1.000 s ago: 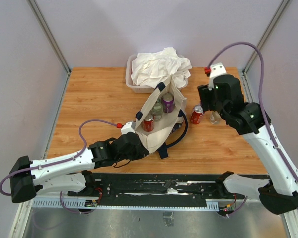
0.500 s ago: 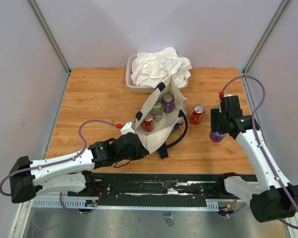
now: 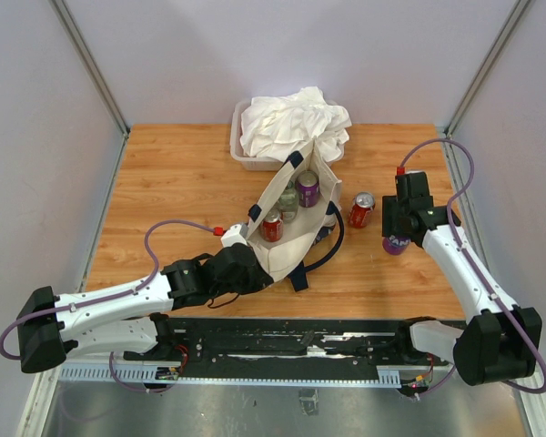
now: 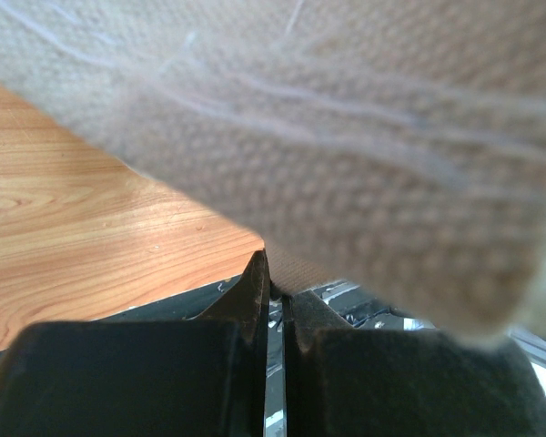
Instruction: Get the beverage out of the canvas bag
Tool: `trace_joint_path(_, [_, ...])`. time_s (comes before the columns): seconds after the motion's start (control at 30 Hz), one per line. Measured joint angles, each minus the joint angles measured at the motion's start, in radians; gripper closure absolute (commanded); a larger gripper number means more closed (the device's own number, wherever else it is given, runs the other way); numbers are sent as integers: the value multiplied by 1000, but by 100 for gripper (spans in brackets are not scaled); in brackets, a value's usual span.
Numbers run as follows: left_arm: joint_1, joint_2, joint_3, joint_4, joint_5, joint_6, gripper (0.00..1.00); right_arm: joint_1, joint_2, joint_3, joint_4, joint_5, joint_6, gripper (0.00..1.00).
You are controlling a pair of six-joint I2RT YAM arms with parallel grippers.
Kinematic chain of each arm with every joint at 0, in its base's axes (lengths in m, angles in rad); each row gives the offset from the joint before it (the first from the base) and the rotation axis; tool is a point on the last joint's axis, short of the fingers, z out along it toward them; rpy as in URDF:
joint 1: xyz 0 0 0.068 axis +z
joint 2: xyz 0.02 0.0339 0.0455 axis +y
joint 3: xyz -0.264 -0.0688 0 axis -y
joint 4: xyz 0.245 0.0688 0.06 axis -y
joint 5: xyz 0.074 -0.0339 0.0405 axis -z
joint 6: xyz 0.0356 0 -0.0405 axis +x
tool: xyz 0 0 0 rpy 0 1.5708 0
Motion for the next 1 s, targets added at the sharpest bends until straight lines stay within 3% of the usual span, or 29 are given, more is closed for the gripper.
trace_joint_path(0.1, [0,0,0,0,0,0,99,0,24,-8,21,11,0,98])
trace_joint_path(0.27, [0,0,0,0,0,0,100,0,42,-37,38,22,3,84])
trace_joint_path(0.6, [0,0,0,0,0,0,100,0,66,-61,61,21,8,77])
trace_joint_path(0.7, [0,0,0,0,0,0,100,-1,73,-61,76,21,8,62])
trace_joint_path(0.77, [0,0,0,0,0,0,100,-1,78,-61,87,19,9,37])
trace_joint_path(0.8, [0,0,0,0,0,0,99,-1,81,-60,92,19,9,18])
trace_joint_path(0.83, [0,0,0,0,0,0,99,-1,84,-59,97,19,10,10])
trace_joint_path(1.0, [0,0,0,0,0,0,99,-1,111,-58,97,3,23,0])
